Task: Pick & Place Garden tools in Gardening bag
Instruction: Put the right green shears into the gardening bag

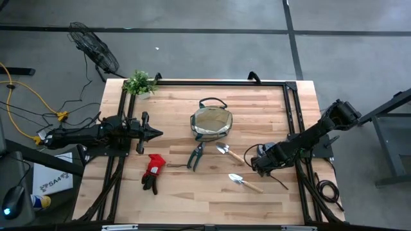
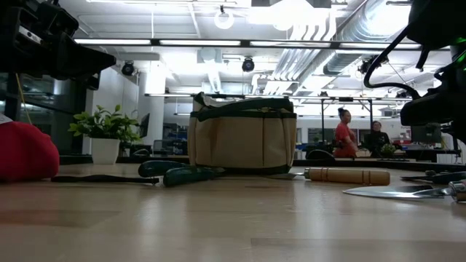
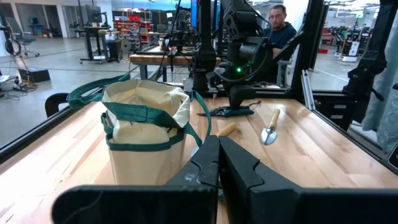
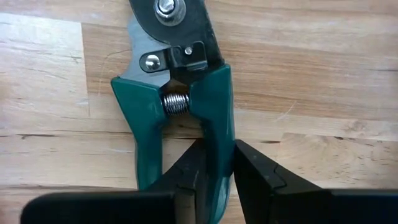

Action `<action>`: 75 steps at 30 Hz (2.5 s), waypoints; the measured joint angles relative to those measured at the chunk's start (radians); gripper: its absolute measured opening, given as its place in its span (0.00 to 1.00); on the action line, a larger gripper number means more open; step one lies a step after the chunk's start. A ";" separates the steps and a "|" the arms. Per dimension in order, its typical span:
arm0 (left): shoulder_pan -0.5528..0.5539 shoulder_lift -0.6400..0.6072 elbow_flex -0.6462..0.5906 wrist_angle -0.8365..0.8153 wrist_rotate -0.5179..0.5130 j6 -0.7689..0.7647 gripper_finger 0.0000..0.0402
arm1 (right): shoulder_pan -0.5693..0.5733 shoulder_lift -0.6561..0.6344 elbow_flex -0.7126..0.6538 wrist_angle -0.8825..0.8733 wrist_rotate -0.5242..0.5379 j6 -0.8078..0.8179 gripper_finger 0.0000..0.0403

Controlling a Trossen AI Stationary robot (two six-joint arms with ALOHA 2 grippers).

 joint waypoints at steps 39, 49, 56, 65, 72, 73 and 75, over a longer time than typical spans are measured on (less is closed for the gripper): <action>0.000 0.000 0.000 0.000 0.000 0.000 0.00 | -0.039 -0.157 -0.002 -0.064 0.025 -0.209 0.10; 0.000 0.000 0.000 0.000 0.000 0.000 0.00 | -0.072 -0.207 0.004 -0.070 0.015 -0.334 0.10; 0.000 0.000 0.000 0.001 0.000 0.000 0.00 | -0.118 -0.232 0.084 -0.195 0.018 -0.483 0.10; 0.000 0.000 0.000 0.001 0.000 0.000 0.00 | -0.183 -0.240 0.233 -0.340 0.127 -0.680 0.10; 0.000 0.000 0.000 0.001 0.000 0.000 0.00 | -0.252 -0.237 0.335 -0.426 0.216 -0.852 0.10; 0.000 0.000 0.000 0.001 0.000 0.000 0.00 | -0.262 -0.234 0.349 -0.435 0.233 -0.882 0.10; 0.000 0.000 0.000 0.001 0.000 0.000 0.00 | -0.280 -0.227 0.377 -0.450 0.274 -0.935 0.10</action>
